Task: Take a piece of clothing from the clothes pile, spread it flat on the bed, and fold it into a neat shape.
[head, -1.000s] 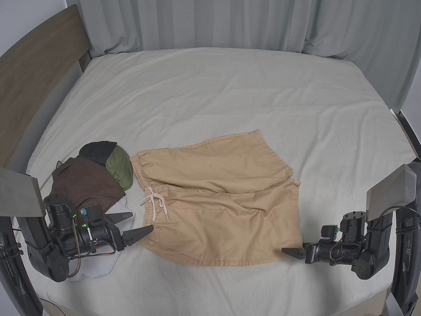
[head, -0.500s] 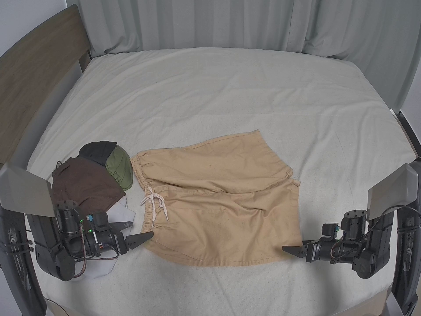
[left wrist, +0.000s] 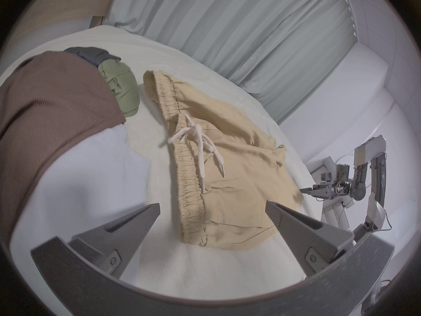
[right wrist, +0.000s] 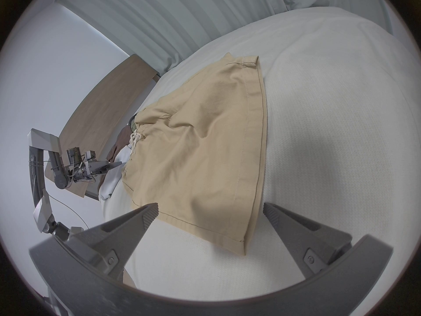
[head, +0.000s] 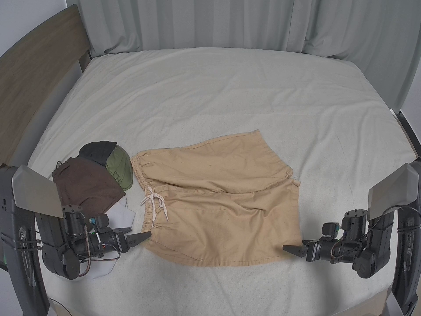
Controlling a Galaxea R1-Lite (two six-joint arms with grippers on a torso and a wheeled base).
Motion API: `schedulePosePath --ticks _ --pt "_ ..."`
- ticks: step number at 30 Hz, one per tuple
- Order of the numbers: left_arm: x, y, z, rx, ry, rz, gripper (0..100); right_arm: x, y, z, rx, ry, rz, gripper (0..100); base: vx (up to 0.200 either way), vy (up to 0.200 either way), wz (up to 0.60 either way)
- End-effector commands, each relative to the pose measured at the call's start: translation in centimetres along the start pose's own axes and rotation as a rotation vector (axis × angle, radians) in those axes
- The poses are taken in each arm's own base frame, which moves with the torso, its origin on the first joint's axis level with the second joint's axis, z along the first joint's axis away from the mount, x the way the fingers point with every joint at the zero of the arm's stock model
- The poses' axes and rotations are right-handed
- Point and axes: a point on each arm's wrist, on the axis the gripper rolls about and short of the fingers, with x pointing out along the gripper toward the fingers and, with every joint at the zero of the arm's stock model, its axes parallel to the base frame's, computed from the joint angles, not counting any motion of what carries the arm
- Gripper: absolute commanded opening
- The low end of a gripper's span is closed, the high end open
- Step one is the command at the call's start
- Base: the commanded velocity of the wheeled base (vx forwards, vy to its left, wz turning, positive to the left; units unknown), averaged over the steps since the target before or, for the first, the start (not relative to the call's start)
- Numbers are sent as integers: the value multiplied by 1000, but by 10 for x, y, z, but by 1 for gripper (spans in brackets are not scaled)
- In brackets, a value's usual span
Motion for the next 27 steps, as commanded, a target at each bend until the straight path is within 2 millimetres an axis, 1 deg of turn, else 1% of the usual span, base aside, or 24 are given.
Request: schedulePosePath --ticks 1,8,10,12,16,20,27 --pt "6 6 -9 -42 25 8 100 0 0 0 0 0 1 100 0 0 0" --pt "13 11 -16 -107 45 13 100 1 0 0 -1 1 2 100 0 0 0" --pt "13 11 -16 -107 45 13 100 1 0 0 -1 1 2 100 0 0 0" --pt "16 12 -15 -150 31 41 100 0 0 0 0 0 1 100 0 0 0" --pt "22 9 -15 -227 24 62 100 1 0 0 0 1 0 100 0 0 0" --pt "28 11 -19 -251 25 80 100 0 0 0 0 0 1 100 0 0 0" --pt "31 6 -19 -304 30 68 100 0 0 0 0 0 1 100 0 0 0"
